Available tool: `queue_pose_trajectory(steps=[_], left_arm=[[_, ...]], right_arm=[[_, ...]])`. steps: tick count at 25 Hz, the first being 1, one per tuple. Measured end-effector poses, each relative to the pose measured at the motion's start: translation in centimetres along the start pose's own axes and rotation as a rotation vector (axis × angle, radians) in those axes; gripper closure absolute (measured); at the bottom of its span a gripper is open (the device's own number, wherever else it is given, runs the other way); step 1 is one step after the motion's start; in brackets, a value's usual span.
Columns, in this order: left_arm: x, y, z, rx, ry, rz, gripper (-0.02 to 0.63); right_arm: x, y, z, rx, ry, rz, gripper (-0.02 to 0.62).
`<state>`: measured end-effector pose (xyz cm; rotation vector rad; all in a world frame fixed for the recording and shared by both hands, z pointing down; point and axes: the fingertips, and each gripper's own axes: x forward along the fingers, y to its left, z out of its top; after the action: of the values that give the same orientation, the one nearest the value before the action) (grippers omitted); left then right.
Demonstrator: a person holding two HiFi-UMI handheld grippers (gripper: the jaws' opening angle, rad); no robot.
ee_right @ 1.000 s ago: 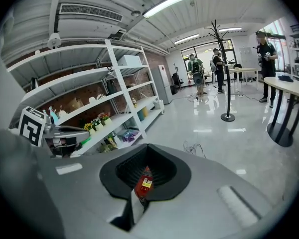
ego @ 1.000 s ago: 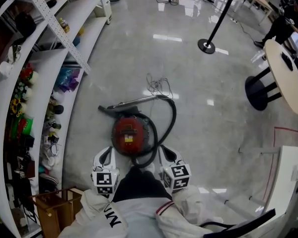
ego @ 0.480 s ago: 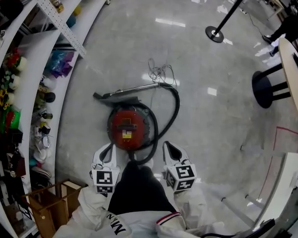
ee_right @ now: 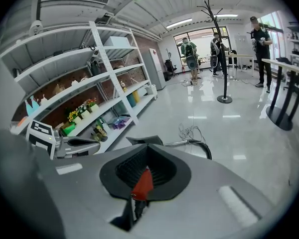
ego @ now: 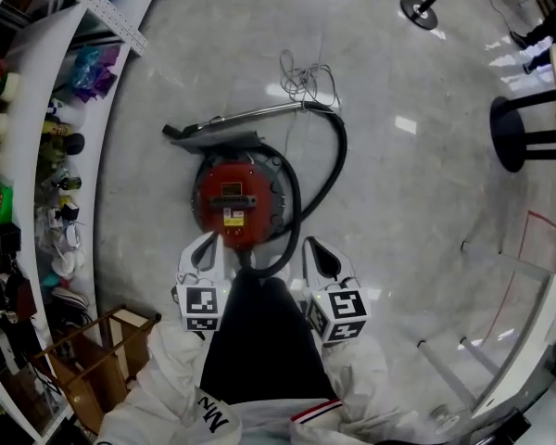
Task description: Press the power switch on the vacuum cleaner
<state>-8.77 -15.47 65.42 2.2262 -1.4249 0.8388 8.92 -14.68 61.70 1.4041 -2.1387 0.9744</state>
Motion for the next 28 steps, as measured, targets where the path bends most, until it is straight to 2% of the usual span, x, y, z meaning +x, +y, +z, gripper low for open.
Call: queue_pose_trajectory(steps=[10, 19, 28], left_arm=[[3.9, 1.1, -5.2, -0.016, 0.077, 0.001, 0.606], [5.5, 0.9, -7.8, -0.046, 0.111, -0.021, 0.606], [7.3, -0.7, -10.4, -0.070, 0.155, -0.077, 0.606]], right_arm=[[3.1, -0.2, -3.4, 0.034, 0.044, -0.016, 0.595], [5.4, 0.1, -3.9, 0.022, 0.071, -0.019, 0.595], [6.7, 0.6, -4.3, 0.025, 0.086, -0.023, 0.595]])
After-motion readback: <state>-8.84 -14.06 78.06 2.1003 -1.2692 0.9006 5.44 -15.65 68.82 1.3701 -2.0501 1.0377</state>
